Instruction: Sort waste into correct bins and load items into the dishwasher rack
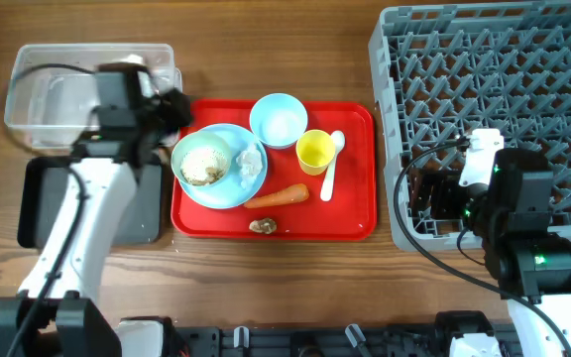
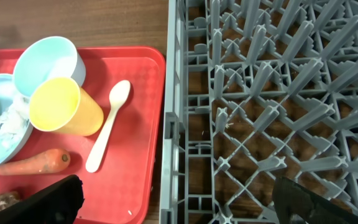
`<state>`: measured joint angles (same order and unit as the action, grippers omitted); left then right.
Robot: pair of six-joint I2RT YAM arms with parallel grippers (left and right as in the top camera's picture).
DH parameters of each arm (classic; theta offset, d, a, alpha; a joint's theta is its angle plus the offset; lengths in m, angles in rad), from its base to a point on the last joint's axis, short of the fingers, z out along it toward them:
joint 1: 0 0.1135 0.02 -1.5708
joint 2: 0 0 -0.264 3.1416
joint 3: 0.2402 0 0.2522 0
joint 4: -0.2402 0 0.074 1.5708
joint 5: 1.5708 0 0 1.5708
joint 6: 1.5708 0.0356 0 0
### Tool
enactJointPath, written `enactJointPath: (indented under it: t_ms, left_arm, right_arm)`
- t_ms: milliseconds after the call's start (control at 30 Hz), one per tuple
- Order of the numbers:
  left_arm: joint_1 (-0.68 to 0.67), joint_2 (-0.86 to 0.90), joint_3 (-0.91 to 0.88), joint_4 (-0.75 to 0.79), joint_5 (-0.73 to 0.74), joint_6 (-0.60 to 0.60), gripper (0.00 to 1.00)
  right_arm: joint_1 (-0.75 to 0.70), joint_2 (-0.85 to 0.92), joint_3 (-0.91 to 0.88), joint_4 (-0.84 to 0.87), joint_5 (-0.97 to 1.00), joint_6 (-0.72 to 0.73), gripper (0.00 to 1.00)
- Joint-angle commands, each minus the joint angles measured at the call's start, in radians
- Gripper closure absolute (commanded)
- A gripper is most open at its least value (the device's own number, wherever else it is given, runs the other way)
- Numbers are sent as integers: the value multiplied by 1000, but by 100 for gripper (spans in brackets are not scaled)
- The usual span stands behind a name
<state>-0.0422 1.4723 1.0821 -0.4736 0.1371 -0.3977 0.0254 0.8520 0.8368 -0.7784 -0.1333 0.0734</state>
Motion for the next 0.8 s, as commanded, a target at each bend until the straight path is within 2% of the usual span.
enactJointPath:
  t_ms: [0, 333, 600, 767]
  left_arm:
    - [-130, 19, -13, -119, 71, 25, 41]
    - [-359, 137, -41, -107, -80, 27, 39]
    - [-410, 267, -41, -91, -193, 27, 41]
    - [-410, 280, -41, -61, -236, 27, 42]
  right_arm:
    - [0, 3, 23, 4, 13, -13, 0]
    - [0, 3, 23, 2, 13, -10, 0]
    - [0, 3, 23, 2, 13, -10, 0]
    - [0, 3, 23, 3, 13, -10, 0]
